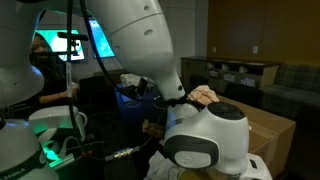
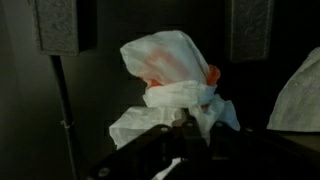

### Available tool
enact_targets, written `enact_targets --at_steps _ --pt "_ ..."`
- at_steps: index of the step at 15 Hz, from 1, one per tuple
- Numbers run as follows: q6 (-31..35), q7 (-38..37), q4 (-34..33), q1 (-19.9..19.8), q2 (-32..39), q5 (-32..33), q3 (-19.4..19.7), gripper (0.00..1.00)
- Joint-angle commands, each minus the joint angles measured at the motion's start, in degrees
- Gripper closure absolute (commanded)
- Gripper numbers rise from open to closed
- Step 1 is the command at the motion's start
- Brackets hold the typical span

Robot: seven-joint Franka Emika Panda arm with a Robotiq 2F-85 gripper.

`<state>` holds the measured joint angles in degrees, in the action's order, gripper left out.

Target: Pick up all the objects that are on the box and put them on the table, then pick up the objects that are on the table and put them on the box

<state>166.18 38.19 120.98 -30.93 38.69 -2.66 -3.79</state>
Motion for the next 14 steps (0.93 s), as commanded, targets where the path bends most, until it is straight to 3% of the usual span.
enact_targets --at_steps 1,10,14 --pt "1.4 0.05 -3.98 -2.77 3.52 -0.01 -2.51 0.67" --pt "1.47 0.37 -2.57 -5.56 2.11 1.04 -3.76 0.01" --pt "1.46 2.28 2.36 -7.42 -0.51 1.83 -4.45 0.0"
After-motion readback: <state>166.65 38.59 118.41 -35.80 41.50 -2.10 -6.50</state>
